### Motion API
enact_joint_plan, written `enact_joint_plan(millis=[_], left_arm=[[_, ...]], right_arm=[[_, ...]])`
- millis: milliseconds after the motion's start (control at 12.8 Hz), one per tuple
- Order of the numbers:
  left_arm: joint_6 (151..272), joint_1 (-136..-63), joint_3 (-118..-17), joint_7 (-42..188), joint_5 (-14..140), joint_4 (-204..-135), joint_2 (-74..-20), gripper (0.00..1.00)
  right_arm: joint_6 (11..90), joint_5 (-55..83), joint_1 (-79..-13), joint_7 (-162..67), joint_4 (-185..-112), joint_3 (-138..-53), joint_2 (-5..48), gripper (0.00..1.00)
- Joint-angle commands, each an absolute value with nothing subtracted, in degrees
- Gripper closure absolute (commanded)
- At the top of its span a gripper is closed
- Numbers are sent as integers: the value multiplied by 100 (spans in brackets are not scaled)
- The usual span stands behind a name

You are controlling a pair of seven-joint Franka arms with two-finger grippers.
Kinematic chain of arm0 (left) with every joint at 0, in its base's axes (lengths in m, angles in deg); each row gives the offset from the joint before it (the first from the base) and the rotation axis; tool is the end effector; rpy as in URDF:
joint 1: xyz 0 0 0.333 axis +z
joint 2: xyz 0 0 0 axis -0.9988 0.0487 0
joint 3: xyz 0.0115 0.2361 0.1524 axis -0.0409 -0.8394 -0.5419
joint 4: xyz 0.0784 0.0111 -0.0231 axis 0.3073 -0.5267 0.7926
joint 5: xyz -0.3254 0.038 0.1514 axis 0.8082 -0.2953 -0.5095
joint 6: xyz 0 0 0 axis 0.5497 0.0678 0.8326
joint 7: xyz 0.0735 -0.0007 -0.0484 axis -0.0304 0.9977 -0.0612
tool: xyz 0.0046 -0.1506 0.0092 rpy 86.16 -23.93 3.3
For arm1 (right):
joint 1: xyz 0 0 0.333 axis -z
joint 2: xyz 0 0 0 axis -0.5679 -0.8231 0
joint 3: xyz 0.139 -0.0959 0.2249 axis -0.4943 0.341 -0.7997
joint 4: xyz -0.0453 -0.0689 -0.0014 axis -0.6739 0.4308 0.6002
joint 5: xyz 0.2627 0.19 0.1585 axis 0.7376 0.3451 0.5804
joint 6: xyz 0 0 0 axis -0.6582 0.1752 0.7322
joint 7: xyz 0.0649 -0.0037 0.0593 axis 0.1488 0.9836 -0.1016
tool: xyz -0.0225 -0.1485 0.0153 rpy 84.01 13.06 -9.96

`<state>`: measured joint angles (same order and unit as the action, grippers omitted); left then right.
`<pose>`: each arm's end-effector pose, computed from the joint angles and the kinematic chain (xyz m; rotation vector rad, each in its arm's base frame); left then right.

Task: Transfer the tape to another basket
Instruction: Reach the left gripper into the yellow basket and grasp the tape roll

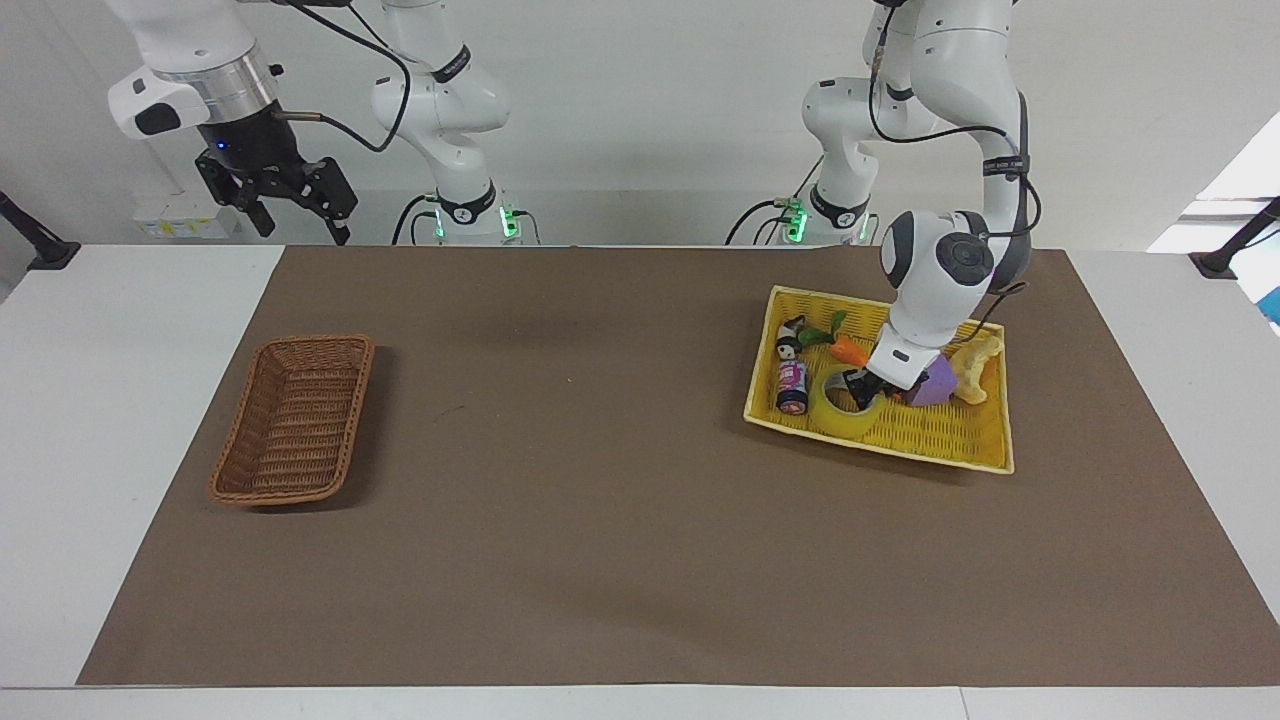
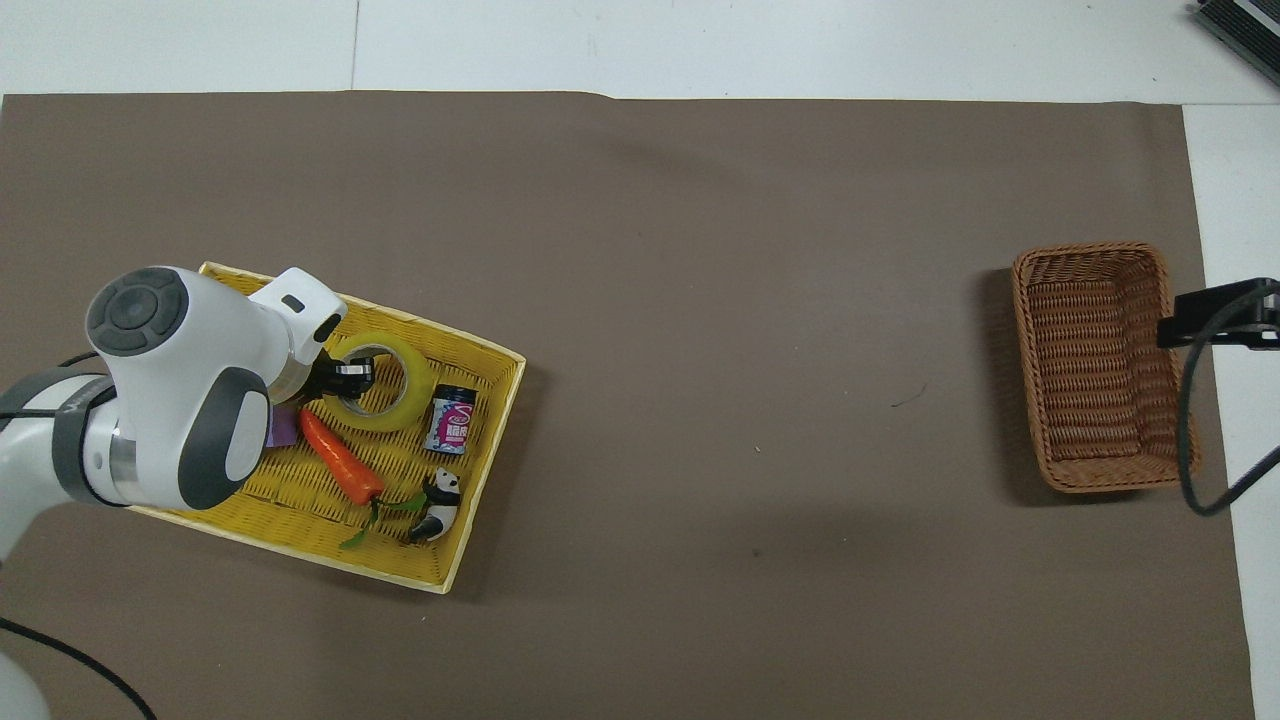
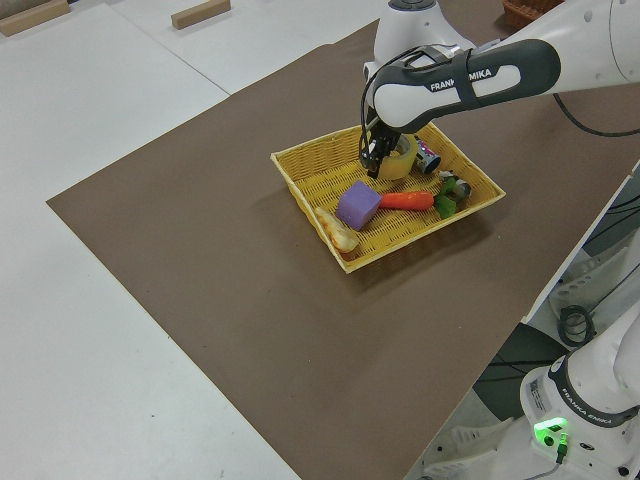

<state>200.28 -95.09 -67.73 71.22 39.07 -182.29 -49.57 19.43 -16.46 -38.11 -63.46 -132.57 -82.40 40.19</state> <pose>0.5156 -0.0995 0.2879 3.1201 0.1095 -0.0701 0.5006 -0.0228 0.5855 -3.1196 0.2782 -0.0497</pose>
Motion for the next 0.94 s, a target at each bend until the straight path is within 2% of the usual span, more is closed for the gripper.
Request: enact_joint_plan(millis=[0, 391, 703, 859], left_arm=[[19370, -9503, -6794, 7107, 3972, -17734, -5059, 100], [18822, -9599, -6698, 7579, 4813, -16889, -5051, 100], [18989, -9679, -5873, 8118, 5200, -16546, -5015, 100], [18998, -9679, -5565, 8284, 5718, -16292, -4998, 100]], right_arm=[[1928, -1578, -3820, -6206, -13433, -8259, 4174, 0], [2059, -1183, -3952, -6215, -13723, -8487, 4297, 0], [2630, -815, -3952, -6198, -13829, -8803, 4209, 0], [2666, -288, -3944, -6233, -13829, -8987, 4209, 0]])
